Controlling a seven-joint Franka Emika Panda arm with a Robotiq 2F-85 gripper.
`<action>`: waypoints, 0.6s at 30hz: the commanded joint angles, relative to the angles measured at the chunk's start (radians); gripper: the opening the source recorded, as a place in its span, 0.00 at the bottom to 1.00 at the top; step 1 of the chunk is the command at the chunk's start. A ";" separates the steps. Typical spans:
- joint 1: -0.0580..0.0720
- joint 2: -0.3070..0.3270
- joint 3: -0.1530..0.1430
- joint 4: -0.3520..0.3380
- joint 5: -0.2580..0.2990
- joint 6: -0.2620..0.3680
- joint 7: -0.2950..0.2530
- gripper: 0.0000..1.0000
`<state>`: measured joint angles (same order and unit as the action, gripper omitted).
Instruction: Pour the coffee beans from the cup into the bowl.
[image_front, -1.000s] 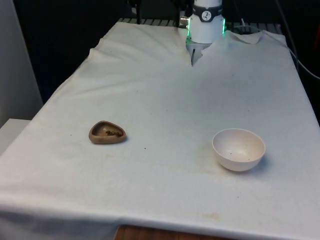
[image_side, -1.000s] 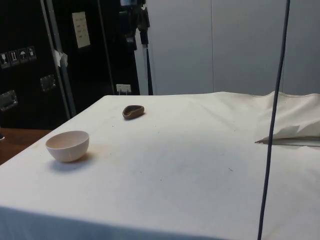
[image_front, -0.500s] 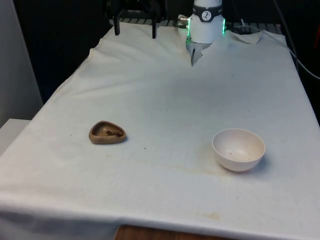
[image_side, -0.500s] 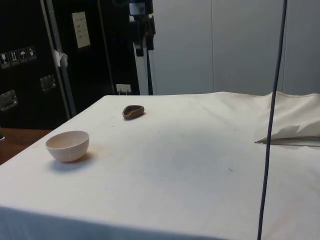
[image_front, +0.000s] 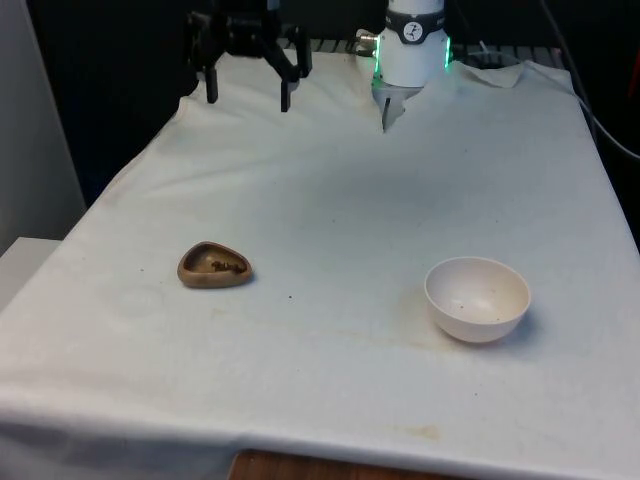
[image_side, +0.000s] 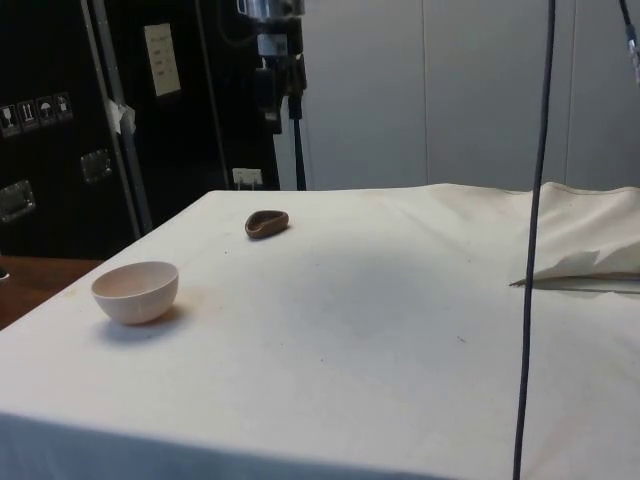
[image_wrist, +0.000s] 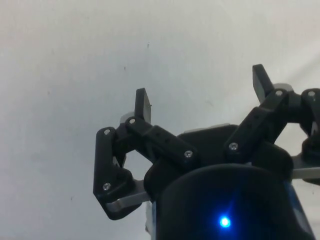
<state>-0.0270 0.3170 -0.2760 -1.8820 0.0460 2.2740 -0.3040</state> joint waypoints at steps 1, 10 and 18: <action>-0.007 0.017 0.003 0.010 0.015 0.011 -0.013 1.00; -0.010 0.097 -0.019 0.059 0.077 0.034 -0.064 1.00; -0.009 0.150 -0.024 0.091 0.109 0.035 -0.080 1.00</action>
<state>-0.0300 0.4550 -0.3050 -1.8010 0.1440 2.3070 -0.3770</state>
